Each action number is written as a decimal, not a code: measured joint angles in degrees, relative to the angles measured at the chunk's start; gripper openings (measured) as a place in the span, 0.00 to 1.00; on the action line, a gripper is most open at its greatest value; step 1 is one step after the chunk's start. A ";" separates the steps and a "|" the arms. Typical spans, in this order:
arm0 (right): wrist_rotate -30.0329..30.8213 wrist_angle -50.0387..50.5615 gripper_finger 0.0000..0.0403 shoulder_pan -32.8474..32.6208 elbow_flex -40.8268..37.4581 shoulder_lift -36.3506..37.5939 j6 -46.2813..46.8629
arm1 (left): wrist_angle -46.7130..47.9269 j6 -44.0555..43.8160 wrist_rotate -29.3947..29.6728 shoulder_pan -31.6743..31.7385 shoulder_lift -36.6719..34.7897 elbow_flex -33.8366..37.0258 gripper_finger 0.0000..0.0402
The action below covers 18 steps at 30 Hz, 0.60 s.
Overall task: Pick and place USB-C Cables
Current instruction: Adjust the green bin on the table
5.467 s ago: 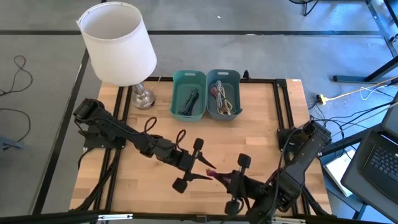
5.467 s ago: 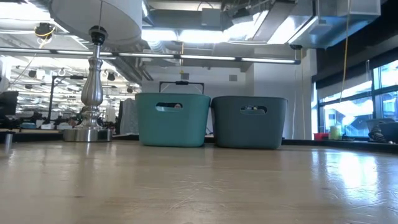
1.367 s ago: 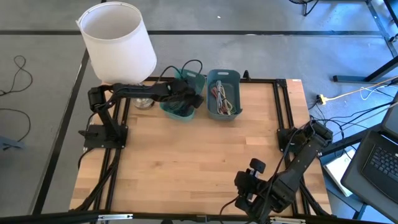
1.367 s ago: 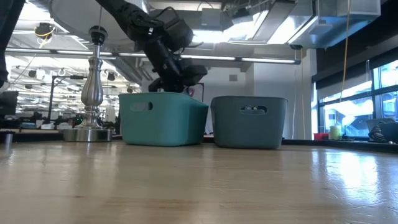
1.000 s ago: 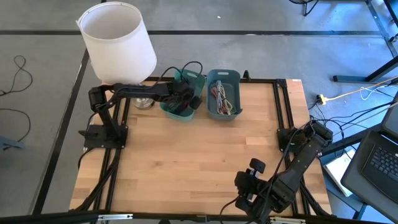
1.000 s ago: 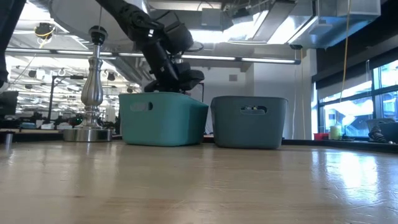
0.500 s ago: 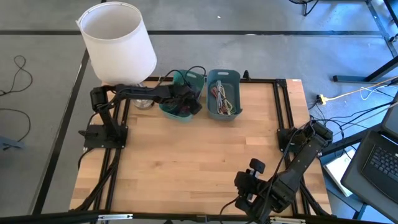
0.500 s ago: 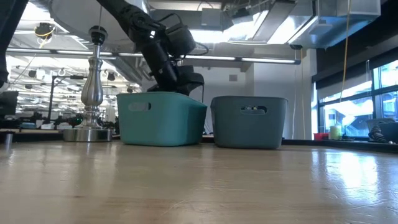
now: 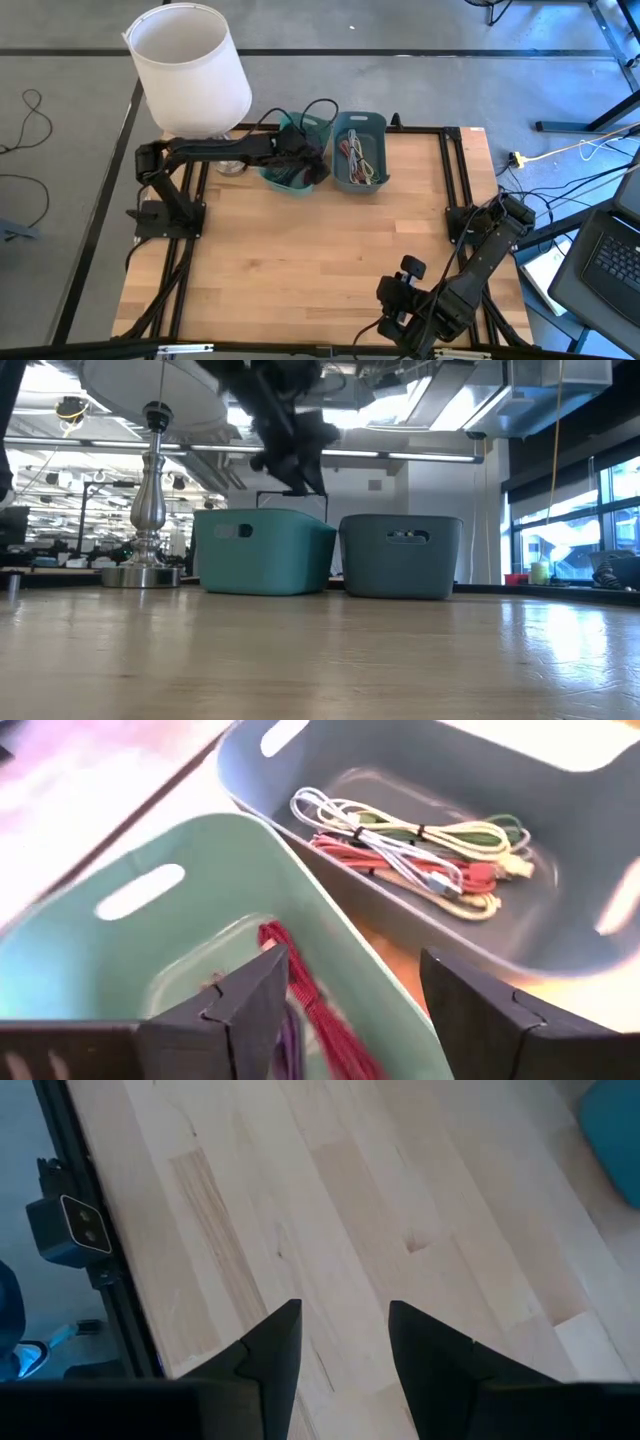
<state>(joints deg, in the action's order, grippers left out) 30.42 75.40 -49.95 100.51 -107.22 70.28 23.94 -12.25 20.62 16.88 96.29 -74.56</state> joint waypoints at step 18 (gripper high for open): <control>1.96 -0.22 0.38 -1.07 -0.59 0.04 -0.99 | 66.85 -29.72 10.25 -29.12 -7.13 -6.12 0.54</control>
<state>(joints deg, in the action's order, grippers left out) 32.38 75.18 -51.03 99.92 -107.18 69.29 90.79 -41.96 30.87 -12.24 89.16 -80.68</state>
